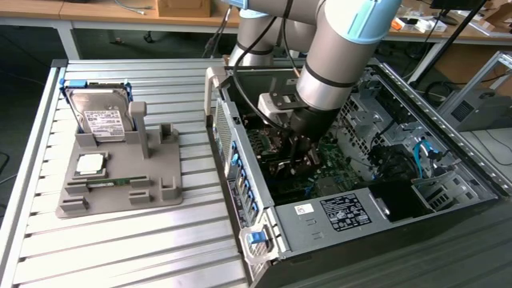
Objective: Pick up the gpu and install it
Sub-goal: 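Insert the gpu into the slot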
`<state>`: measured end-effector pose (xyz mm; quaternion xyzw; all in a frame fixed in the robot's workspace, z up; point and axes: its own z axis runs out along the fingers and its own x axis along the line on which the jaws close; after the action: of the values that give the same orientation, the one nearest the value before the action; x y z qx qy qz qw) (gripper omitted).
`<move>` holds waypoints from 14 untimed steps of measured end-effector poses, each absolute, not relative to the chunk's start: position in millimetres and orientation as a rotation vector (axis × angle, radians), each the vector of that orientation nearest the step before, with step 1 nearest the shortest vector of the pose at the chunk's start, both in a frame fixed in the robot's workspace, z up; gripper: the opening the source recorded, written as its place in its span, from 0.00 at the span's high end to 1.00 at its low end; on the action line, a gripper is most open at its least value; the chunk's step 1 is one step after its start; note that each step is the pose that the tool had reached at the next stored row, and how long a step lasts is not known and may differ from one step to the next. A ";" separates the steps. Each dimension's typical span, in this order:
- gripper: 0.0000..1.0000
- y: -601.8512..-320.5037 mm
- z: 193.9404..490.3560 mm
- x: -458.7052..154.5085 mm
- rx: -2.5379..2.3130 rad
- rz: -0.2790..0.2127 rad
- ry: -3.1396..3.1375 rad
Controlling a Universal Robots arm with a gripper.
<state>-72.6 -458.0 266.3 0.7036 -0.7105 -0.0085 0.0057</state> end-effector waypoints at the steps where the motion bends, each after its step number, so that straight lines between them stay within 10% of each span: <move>1: 0.47 -458.0 268.5 -72.6 2.202 -0.027 -2.224; 14: 0.47 -457.9 300.5 -73.5 2.204 -0.023 -2.226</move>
<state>-73.5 -457.9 300.5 0.7036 -0.7106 -0.0074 0.0046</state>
